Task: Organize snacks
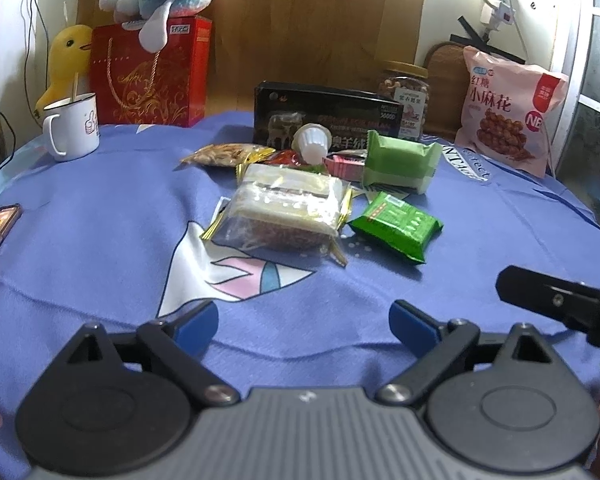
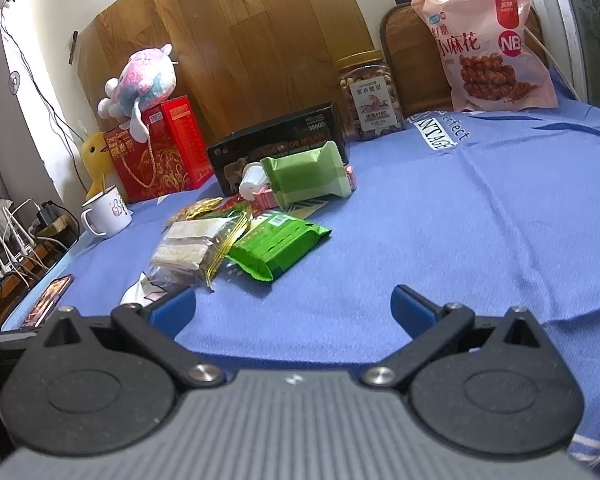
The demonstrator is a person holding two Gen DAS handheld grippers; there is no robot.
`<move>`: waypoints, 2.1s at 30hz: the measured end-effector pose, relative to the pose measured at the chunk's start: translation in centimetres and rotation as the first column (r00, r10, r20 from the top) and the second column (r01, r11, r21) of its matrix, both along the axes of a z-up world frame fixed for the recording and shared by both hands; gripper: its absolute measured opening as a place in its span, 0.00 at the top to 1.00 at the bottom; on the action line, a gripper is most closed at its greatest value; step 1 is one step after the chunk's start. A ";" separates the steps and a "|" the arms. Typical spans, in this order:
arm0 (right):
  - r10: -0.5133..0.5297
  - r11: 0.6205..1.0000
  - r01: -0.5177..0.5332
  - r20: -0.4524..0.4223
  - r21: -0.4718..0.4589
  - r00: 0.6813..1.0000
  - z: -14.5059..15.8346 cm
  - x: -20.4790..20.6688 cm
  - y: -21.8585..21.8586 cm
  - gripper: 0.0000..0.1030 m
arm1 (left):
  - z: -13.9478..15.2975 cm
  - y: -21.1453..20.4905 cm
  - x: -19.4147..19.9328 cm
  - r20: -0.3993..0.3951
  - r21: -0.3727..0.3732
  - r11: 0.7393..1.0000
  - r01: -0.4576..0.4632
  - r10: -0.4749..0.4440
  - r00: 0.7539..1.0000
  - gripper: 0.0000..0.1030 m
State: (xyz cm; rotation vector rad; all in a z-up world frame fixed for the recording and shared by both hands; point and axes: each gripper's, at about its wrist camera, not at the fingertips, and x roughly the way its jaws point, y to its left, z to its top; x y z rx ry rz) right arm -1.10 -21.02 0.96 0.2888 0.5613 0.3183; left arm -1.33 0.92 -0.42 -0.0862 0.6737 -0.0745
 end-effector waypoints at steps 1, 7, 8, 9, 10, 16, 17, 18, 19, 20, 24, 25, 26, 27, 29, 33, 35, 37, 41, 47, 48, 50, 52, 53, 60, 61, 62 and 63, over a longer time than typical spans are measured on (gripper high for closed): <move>0.000 1.000 0.000 -0.001 -0.001 1.000 0.1 0.0 0.0 0.00 | 0.0 0.0 0.1 -0.007 0.006 1.000 -0.004 0.004 1.000 0.07; 0.001 1.000 -0.001 0.000 -0.001 1.000 0.1 0.0 0.1 0.00 | -0.2 0.4 0.2 -0.022 0.013 1.000 -0.023 0.023 0.999 0.07; 0.003 1.000 -0.003 0.000 -0.002 1.000 0.1 0.0 0.1 0.00 | -0.2 0.5 0.3 -0.023 0.013 1.000 -0.026 0.026 0.999 0.07; 0.003 1.000 -0.003 0.001 -0.003 1.000 0.1 0.0 0.1 0.00 | -0.2 0.5 0.3 -0.025 0.013 0.999 -0.029 0.029 0.999 0.07; 0.004 1.000 -0.004 0.000 -0.003 1.000 0.1 -0.1 0.1 0.00 | -0.2 0.6 0.3 -0.026 0.013 0.999 -0.031 0.031 0.999 0.07; 0.003 1.000 -0.003 0.000 -0.004 1.000 0.1 -0.1 0.1 0.00 | -0.4 0.7 0.5 -0.037 0.014 0.999 -0.036 0.036 0.999 0.06; 0.003 1.000 -0.003 0.000 -0.004 1.000 0.1 -0.1 0.1 0.00 | -0.4 0.7 0.5 -0.039 0.014 0.999 -0.037 0.038 0.999 0.06; 0.003 1.000 -0.003 -0.001 -0.003 1.000 0.1 -0.1 0.1 0.00 | -0.4 0.8 0.5 -0.040 0.015 0.999 -0.038 0.038 0.998 0.06; 0.003 1.000 -0.003 -0.001 -0.003 1.000 0.1 0.0 0.1 0.00 | -0.4 0.8 0.6 -0.041 0.016 0.999 -0.039 0.040 0.998 0.06; 0.004 1.000 -0.004 -0.003 -0.004 1.000 0.1 0.0 0.2 0.00 | -0.4 0.7 0.6 -0.042 0.019 0.999 -0.041 0.042 0.998 0.06; 0.002 1.000 -0.003 -0.007 -0.003 1.000 0.1 0.0 0.1 0.00 | -0.4 0.7 0.7 -0.043 0.028 0.999 -0.044 0.045 0.998 0.06; 0.002 1.000 -0.002 -0.007 -0.002 1.000 0.0 -0.1 0.1 0.00 | -0.4 0.6 0.7 -0.043 0.029 0.999 -0.045 0.046 0.998 0.05; 0.003 1.000 -0.003 -0.006 -0.003 1.000 0.1 0.0 0.1 0.00 | -0.4 0.6 0.7 -0.043 0.030 0.998 -0.046 0.047 0.998 0.05; 0.003 1.000 -0.003 -0.006 -0.003 1.000 0.1 0.0 0.1 0.00 | -0.4 0.6 0.7 -0.043 0.033 0.998 -0.046 0.047 0.998 0.05; 0.004 1.000 -0.004 -0.006 -0.003 1.000 0.1 0.0 0.1 0.00 | -0.4 0.6 0.8 -0.042 0.037 0.998 -0.045 0.047 0.998 0.05; 0.004 1.000 -0.004 -0.007 -0.003 1.000 0.1 0.0 0.1 0.00 | -0.4 0.6 0.8 -0.042 0.040 0.998 -0.047 0.049 0.998 0.05; 0.003 1.000 -0.003 -0.006 -0.003 1.000 0.1 0.0 0.1 0.00 | -0.4 0.7 0.8 -0.043 0.041 0.998 -0.049 0.050 0.998 0.05; 0.003 1.000 -0.003 -0.007 -0.003 1.000 0.0 0.0 0.1 0.00 | -0.4 0.7 0.9 -0.044 0.042 0.998 -0.050 0.052 0.998 0.05; 0.004 1.000 -0.004 -0.006 -0.004 1.000 0.1 0.0 0.2 0.00 | -0.4 0.7 0.9 -0.041 0.048 0.997 -0.053 0.055 0.998 0.05; 0.006 1.000 -0.006 -0.004 -0.004 1.000 0.1 0.0 0.2 0.00 | -0.4 0.7 0.8 -0.035 0.059 0.997 -0.054 0.056 0.998 0.05; 0.008 1.000 -0.008 -0.002 -0.004 1.000 0.1 0.0 0.2 0.00 | -0.4 0.7 0.8 -0.034 0.060 0.997 -0.055 0.057 0.998 0.05; 0.011 1.000 -0.011 0.001 -0.007 1.000 0.1 0.0 0.2 0.00 | -0.3 0.7 0.8 -0.033 0.061 0.996 -0.057 0.059 0.998 0.05; 0.014 1.000 -0.013 0.003 -0.008 1.000 0.1 0.0 0.3 0.00 | -0.3 0.7 0.9 -0.032 0.063 0.996 -0.059 0.061 0.998 0.05; 0.015 1.000 -0.015 0.002 -0.008 1.000 0.1 0.1 0.3 0.00 | -0.3 0.7 0.9 -0.032 0.063 0.996 -0.059 0.061 0.998 0.05; 0.020 1.000 -0.020 -0.003 -0.005 1.000 -0.1 0.2 0.2 0.00 | -0.5 0.7 1.2 -0.040 0.069 0.996 -0.064 0.067 0.997 0.05; 0.021 1.000 -0.021 -0.005 -0.004 1.000 -0.2 0.3 0.2 0.00 | -0.6 0.7 1.3 -0.041 0.070 0.995 -0.065 0.068 0.997 0.05; 0.021 1.000 -0.021 -0.008 -0.003 1.000 -0.2 0.4 0.2 0.00 | -0.6 0.7 1.4 -0.043 0.070 0.995 -0.065 0.068 0.997 0.05; 0.022 1.000 -0.022 -0.010 -0.002 1.000 -0.3 0.5 0.2 0.00 | -0.7 0.7 1.4 -0.044 0.071 0.995 -0.066 0.069 0.997 0.05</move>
